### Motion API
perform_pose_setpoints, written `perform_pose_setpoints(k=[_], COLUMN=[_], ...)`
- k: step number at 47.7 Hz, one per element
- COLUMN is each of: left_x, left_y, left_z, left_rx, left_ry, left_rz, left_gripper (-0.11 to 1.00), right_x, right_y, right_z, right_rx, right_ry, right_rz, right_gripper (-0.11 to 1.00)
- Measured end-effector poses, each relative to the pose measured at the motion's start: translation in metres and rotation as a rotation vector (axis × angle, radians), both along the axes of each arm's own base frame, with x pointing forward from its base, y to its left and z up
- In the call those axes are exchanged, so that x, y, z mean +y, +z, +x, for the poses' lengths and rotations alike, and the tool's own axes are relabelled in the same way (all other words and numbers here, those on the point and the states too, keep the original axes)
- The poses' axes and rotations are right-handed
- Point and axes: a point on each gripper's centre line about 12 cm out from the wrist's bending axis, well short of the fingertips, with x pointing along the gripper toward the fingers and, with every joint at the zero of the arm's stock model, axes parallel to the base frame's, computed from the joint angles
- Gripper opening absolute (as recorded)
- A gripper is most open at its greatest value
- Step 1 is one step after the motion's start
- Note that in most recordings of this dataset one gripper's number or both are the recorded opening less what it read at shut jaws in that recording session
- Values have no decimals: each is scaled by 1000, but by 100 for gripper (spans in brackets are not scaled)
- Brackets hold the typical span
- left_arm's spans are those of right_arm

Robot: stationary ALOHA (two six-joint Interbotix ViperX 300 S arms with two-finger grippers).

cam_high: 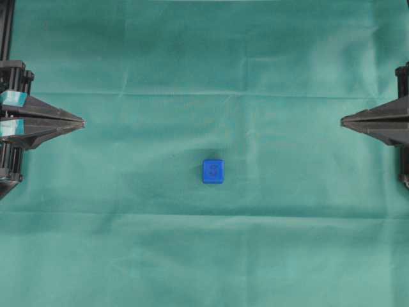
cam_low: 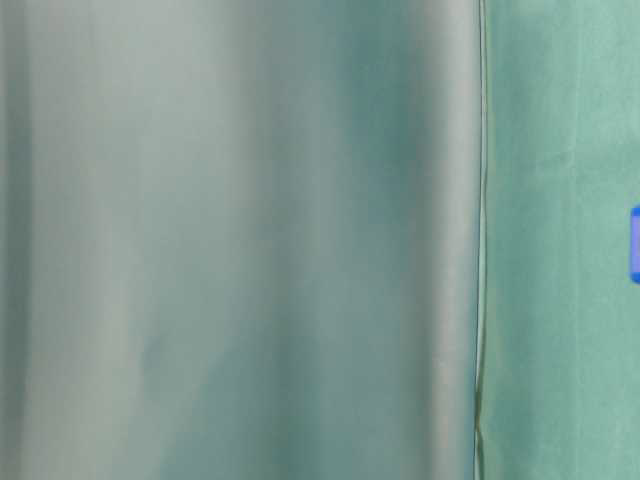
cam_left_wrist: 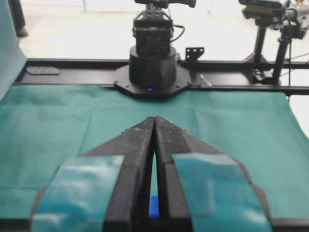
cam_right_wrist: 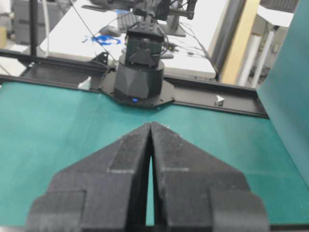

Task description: Handover the blue block to the right arm after grasping it with the left arm, then place it in the designated position.

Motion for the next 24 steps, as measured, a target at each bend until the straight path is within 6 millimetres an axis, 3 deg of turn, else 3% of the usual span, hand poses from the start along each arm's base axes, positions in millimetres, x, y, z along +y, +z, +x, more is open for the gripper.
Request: perform_pose_setpoints(k=[10,24], left_x=[0,0], left_y=[-5,-9], left_z=[1,1], left_rx=[41,75], left_ry=[2,2], left_rz=[0,0], left_gripper=[2,2], right_x=[0,0], right_y=[-9,-8], right_z=[4,5], right_rx=[81,92], right_ry=[0,2], right_rz=[56,62], right_gripper=[0,0])
